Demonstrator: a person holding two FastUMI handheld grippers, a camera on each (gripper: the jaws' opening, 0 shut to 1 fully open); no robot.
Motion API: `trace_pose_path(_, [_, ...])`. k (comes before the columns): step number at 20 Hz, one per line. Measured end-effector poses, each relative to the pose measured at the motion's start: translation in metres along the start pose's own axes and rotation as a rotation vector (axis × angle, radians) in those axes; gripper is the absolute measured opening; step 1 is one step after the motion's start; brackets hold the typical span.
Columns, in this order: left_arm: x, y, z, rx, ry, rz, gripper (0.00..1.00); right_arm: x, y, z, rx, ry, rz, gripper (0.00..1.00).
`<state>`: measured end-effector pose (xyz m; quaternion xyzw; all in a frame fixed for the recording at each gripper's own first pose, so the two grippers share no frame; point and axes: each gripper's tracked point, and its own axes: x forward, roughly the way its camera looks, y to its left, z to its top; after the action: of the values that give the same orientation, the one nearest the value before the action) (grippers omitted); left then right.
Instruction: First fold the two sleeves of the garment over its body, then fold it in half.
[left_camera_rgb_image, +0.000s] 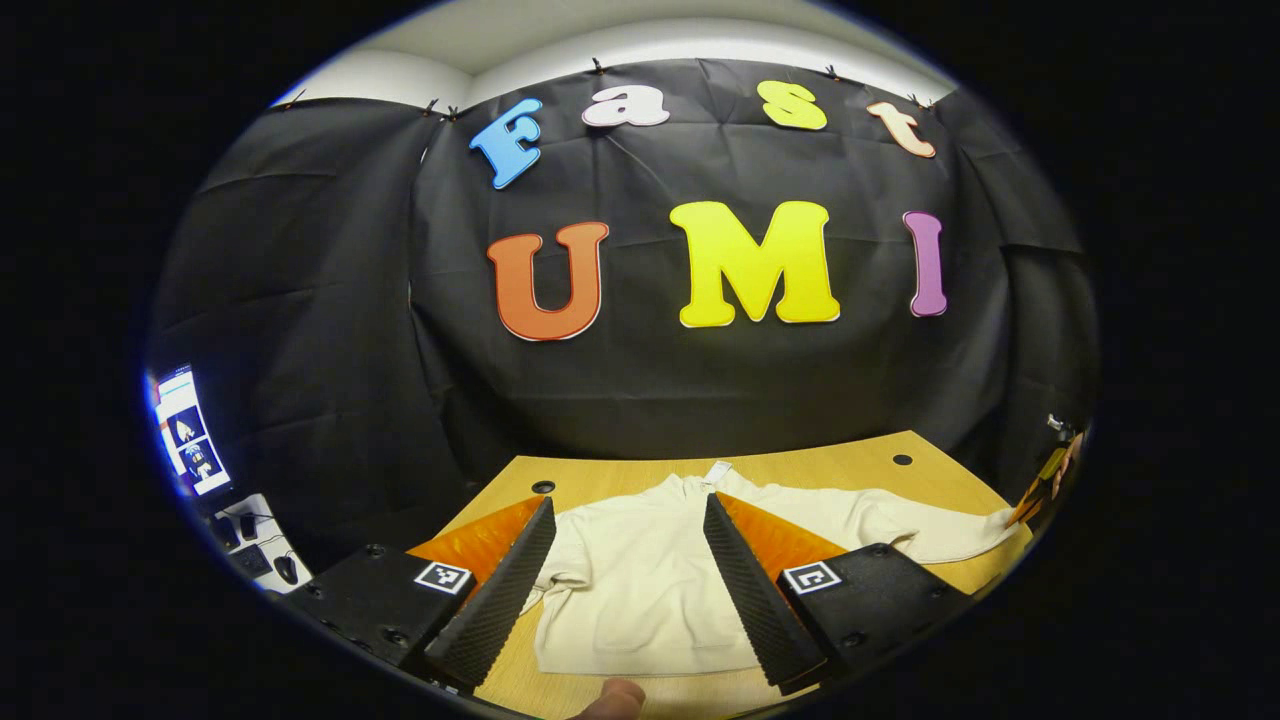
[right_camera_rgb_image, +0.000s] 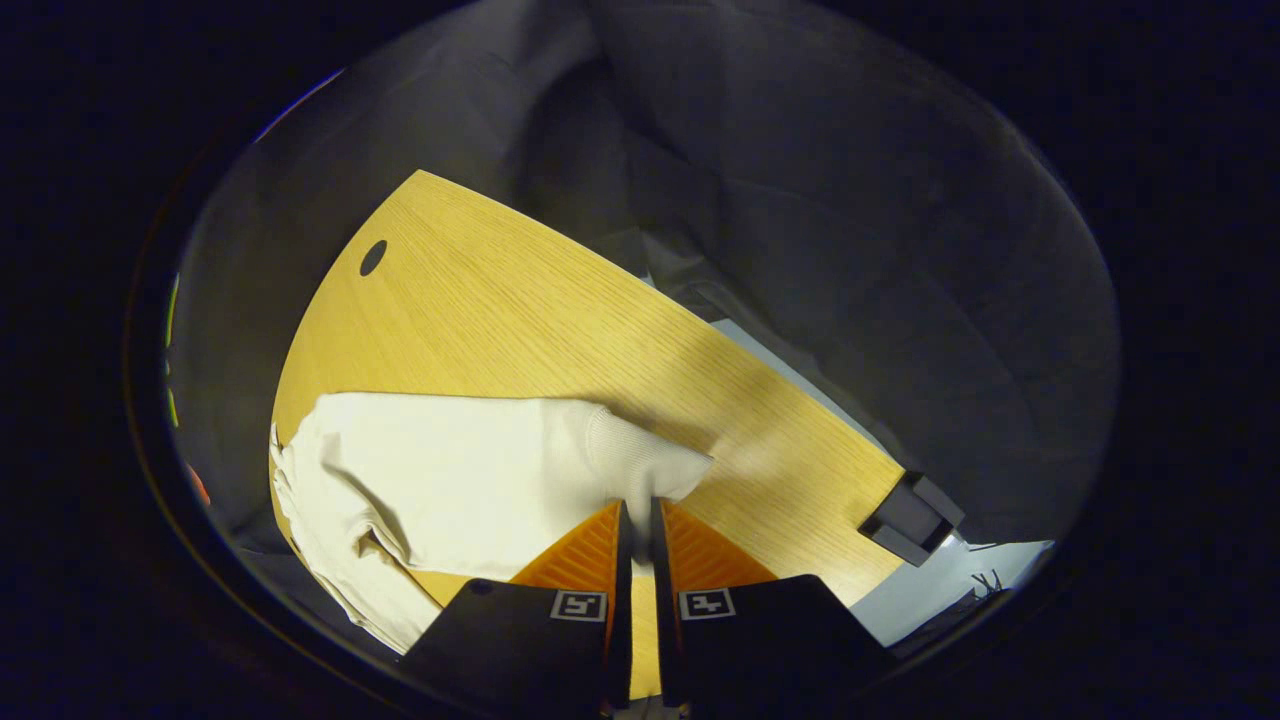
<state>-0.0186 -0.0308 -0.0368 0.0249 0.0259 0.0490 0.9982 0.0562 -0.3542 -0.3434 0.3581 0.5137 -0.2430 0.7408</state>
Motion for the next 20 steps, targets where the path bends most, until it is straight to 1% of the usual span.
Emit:
trace_pose_path(4, [0.001,0.001,0.003,-0.014,-0.013,-0.024,0.97,-0.035,0.028,0.011,-0.052,-0.046,0.032,0.12])
trace_pose_path(7, [0.001,0.004,0.004,-0.030,-0.022,-0.038,0.97,-0.063,0.059,0.013,-0.101,-0.076,0.067,0.12])
trace_pose_path(10, [-0.001,0.011,0.003,-0.046,-0.024,-0.050,0.97,-0.089,0.099,0.009,-0.180,-0.108,0.114,0.12])
trace_pose_path(12, [-0.002,0.020,0.002,-0.057,-0.025,-0.046,0.97,-0.102,0.130,0.002,-0.229,-0.124,0.150,0.12])
trace_pose_path(14, [-0.005,0.029,0.001,-0.066,-0.024,-0.040,0.97,-0.115,0.163,-0.007,-0.272,-0.132,0.189,0.10])
trace_pose_path(16, [-0.008,0.038,-0.001,-0.078,-0.021,-0.036,0.97,-0.123,0.195,-0.018,-0.319,-0.129,0.229,0.12])
trace_pose_path(20, [-0.011,0.059,-0.004,-0.087,-0.018,-0.012,0.97,-0.130,0.252,-0.041,-0.387,-0.126,0.275,0.12])
